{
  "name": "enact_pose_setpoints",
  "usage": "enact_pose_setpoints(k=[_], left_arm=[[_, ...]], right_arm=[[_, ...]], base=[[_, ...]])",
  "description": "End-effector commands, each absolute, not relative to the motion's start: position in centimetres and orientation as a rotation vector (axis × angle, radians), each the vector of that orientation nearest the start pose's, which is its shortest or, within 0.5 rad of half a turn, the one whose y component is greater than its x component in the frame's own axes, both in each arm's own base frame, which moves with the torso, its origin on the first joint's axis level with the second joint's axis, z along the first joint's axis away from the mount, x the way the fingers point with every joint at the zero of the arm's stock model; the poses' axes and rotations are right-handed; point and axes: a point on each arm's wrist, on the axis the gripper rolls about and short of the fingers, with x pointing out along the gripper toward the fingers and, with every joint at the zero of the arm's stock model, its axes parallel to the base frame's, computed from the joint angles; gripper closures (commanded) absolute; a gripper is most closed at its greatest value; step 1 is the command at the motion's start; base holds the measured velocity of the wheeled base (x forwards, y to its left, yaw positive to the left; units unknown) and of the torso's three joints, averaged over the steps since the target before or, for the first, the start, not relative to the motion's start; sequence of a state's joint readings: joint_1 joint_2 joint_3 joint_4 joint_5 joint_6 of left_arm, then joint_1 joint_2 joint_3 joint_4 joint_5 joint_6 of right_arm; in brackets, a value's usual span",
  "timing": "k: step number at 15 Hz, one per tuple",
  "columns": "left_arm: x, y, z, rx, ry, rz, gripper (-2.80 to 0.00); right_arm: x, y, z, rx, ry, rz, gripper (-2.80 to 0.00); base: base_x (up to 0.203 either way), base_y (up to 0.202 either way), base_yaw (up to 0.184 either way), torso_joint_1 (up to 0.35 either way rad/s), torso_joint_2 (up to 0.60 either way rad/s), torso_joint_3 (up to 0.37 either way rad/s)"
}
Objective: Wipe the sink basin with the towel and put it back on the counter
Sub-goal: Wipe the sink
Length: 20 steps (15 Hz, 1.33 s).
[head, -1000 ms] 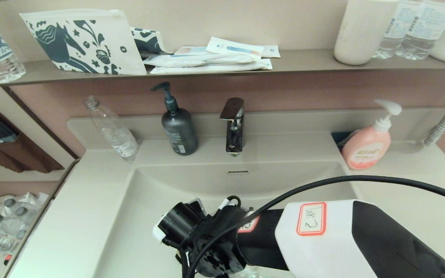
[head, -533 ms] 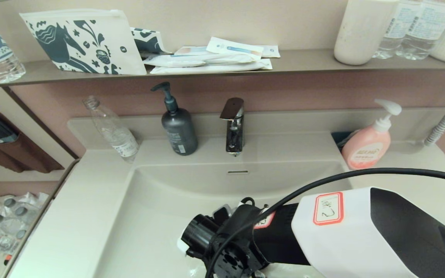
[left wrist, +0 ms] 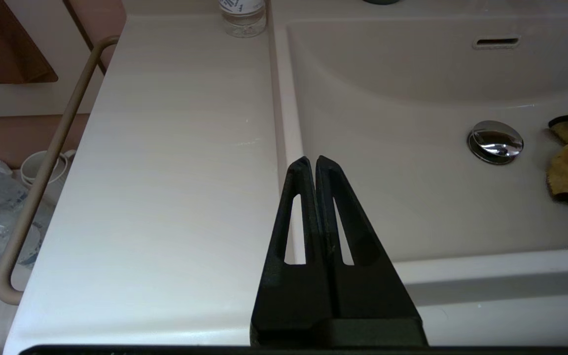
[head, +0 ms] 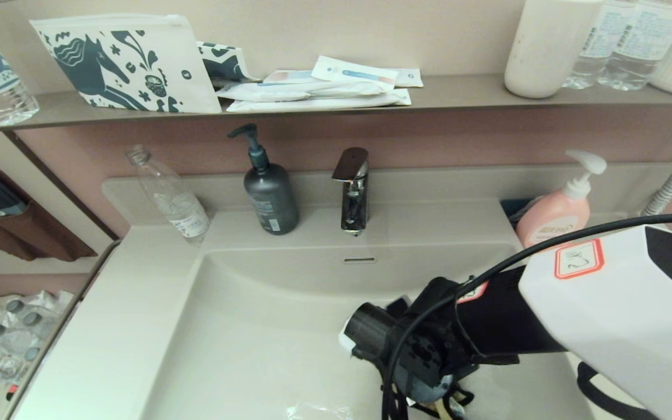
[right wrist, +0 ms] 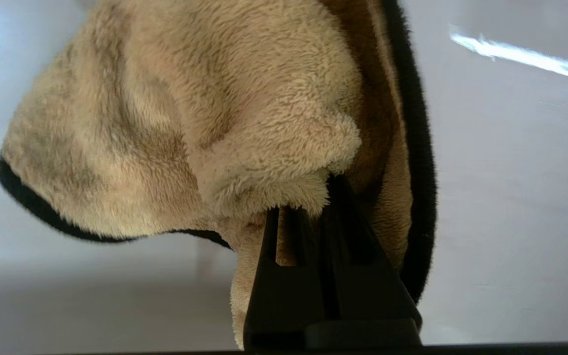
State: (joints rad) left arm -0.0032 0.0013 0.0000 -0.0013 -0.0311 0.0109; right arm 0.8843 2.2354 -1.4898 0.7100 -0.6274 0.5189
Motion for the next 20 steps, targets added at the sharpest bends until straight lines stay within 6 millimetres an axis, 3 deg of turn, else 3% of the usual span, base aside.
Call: enact_pose_setpoints(k=[1,3,5,7,9,12,16,18,20], left_arm=[[-2.3,-0.1,7.6,0.011,0.0,-0.034,0.0],[-2.3,-0.1,7.6,0.011,0.0,-0.034,0.0],[-2.3,-0.1,7.6,0.011,0.0,-0.034,0.0],[-2.3,-0.1,7.6,0.011,0.0,-0.034,0.0],[-2.3,-0.1,7.6,0.011,0.0,-0.034,0.0],[-2.3,-0.1,7.6,0.011,0.0,-0.034,0.0],[-2.3,-0.1,7.6,0.01,0.0,-0.034,0.0],[-2.3,-0.1,7.6,0.011,0.0,-0.034,0.0],[-2.3,-0.1,7.6,0.011,0.0,-0.034,0.0]], right_arm=[[25.6,25.9,8.7,-0.5,1.048,-0.123,0.0],[26.2,24.4,8.6,-0.491,1.067,-0.162,0.0],[26.0,24.2,7.6,-0.497,1.077,-0.165,0.0],[25.2,25.7,5.9,-0.506,1.067,-0.116,0.0],[23.9,27.8,5.5,-0.447,1.073,-0.023,0.0],[23.4,31.1,7.3,-0.299,1.035,0.071,0.0],[24.4,34.3,8.8,-0.142,0.977,0.117,0.0],[24.2,34.5,7.0,-0.202,0.985,0.083,0.0],[23.8,33.4,4.9,-0.355,0.959,-0.004,0.0]], base=[[0.0,0.0,0.0,0.0,0.0,0.0],[0.0,0.0,0.0,0.0,0.0,0.0],[0.0,0.0,0.0,0.0,0.0,0.0],[0.0,0.0,0.0,0.0,0.0,0.0],[0.0,0.0,0.0,0.0,0.0,0.0],[0.0,0.0,0.0,0.0,0.0,0.0],[0.0,0.0,0.0,0.0,0.0,0.0],[0.0,0.0,0.0,0.0,0.0,0.0],[0.0,0.0,0.0,0.0,0.0,0.0]])
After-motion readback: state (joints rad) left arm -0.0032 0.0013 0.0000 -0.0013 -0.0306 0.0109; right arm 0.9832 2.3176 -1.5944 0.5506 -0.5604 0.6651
